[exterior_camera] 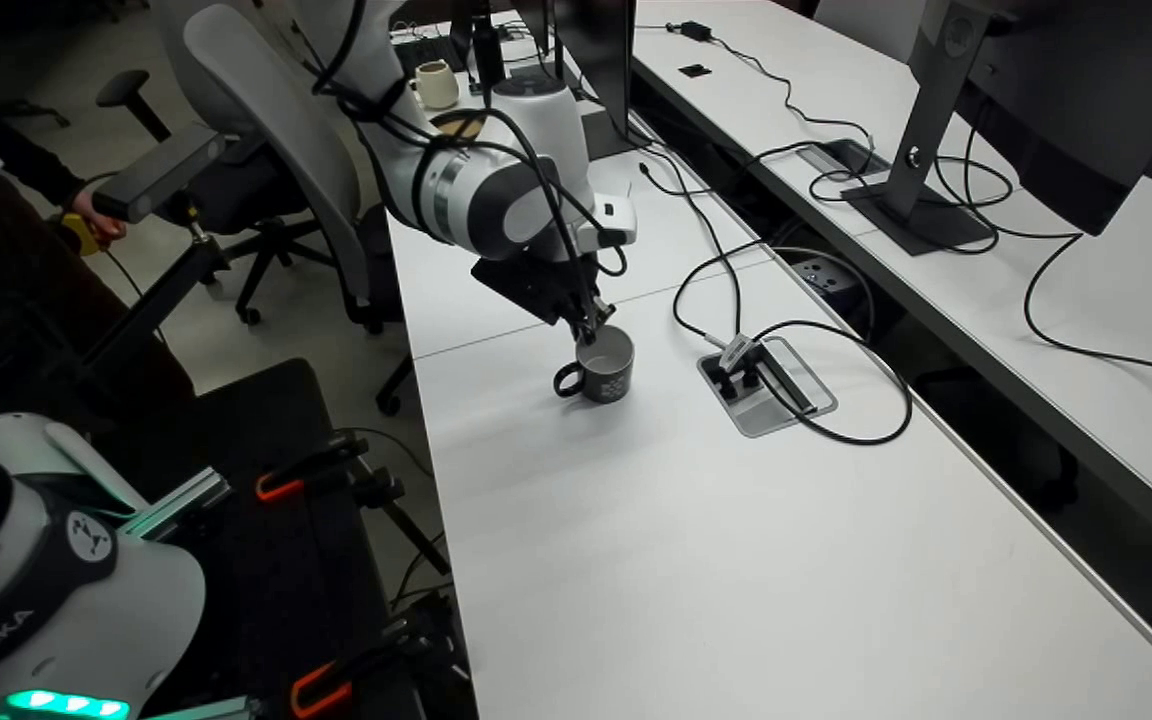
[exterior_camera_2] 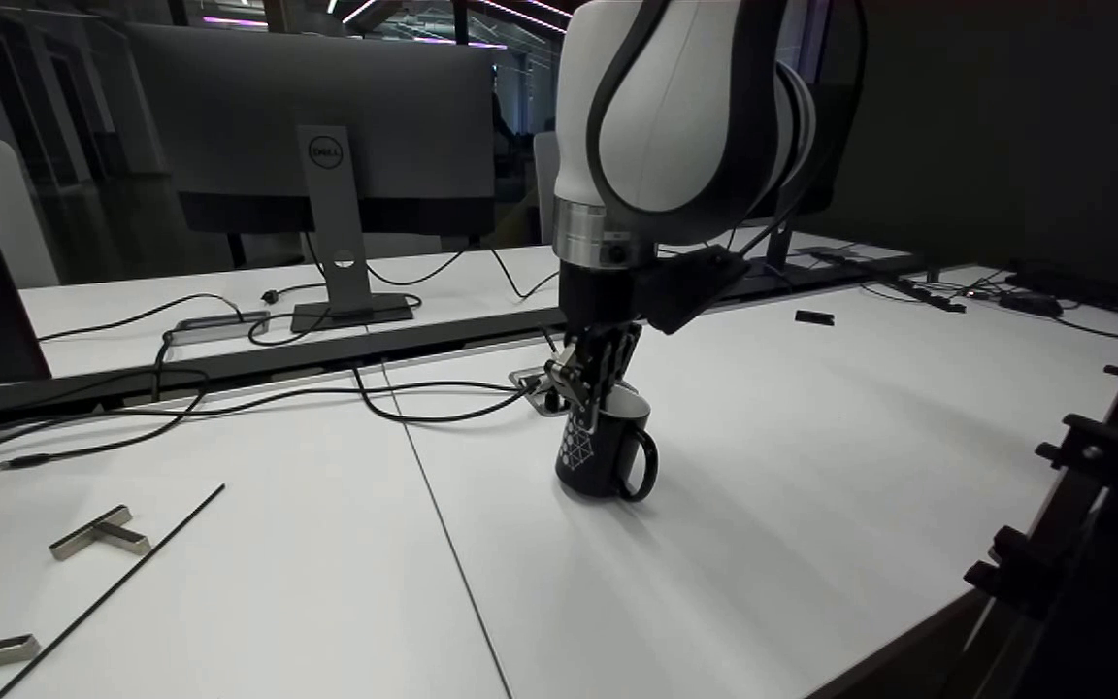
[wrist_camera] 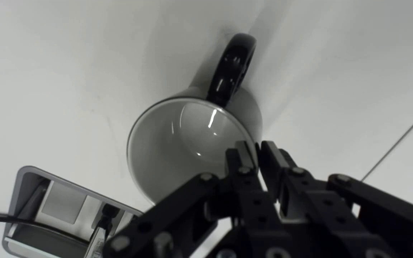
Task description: Pick up the black mug and place it upright on the table
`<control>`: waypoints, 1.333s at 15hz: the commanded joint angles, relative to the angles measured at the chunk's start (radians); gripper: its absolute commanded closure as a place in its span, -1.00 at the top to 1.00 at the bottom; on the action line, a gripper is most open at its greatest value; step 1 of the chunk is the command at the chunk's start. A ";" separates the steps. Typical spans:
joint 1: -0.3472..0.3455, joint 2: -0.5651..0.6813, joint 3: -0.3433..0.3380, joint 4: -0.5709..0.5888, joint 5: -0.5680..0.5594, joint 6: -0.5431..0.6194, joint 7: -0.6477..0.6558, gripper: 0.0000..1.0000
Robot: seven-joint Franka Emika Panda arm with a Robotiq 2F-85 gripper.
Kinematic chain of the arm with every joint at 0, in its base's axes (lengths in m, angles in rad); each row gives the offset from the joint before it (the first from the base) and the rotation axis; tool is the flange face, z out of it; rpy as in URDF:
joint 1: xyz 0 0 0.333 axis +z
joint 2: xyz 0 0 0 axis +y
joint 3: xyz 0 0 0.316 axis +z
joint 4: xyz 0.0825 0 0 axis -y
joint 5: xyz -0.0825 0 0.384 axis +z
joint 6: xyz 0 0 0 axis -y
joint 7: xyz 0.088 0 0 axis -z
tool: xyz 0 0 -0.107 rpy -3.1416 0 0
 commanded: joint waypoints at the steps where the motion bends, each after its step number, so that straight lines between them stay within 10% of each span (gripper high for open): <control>1: 0.030 -0.012 -0.047 -0.001 -0.042 -0.035 0.060 -0.93; 9: 0.010 0.006 -0.031 0.029 -0.060 -0.044 0.056 -0.93; 10: 0.005 0.006 -0.024 0.031 -0.059 -0.040 0.054 -0.23; 20: 0.028 -0.011 -0.040 0.011 -0.059 0.017 0.082 1.00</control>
